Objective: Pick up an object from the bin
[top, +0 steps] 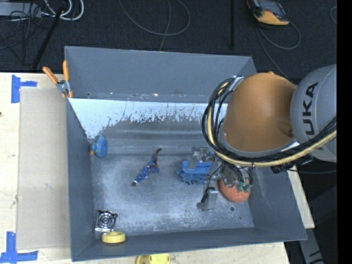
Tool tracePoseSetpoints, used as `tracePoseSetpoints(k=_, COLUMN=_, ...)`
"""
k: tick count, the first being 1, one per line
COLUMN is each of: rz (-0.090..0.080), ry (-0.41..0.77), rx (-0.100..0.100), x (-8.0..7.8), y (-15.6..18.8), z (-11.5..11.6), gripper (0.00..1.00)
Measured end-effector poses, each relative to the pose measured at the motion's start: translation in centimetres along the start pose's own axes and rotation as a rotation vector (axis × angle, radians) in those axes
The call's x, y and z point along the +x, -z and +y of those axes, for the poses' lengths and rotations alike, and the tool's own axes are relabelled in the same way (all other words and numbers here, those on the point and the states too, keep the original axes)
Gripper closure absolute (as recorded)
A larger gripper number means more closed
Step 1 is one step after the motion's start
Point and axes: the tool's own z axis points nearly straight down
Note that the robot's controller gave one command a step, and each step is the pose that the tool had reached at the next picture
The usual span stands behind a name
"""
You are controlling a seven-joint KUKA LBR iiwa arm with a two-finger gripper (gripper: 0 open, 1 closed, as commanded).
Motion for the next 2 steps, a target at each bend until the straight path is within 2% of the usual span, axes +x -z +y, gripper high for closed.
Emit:
tracePoseSetpoints(k=1, rz=-0.008, ry=-0.003, rx=-0.001, x=-0.1, y=0.4, z=0.0, gripper=0.00)
tracePoseSetpoints(k=2, rz=-0.015, ry=0.008, rx=-0.001, x=-5.5, y=-7.7, z=-2.8, gripper=0.00)
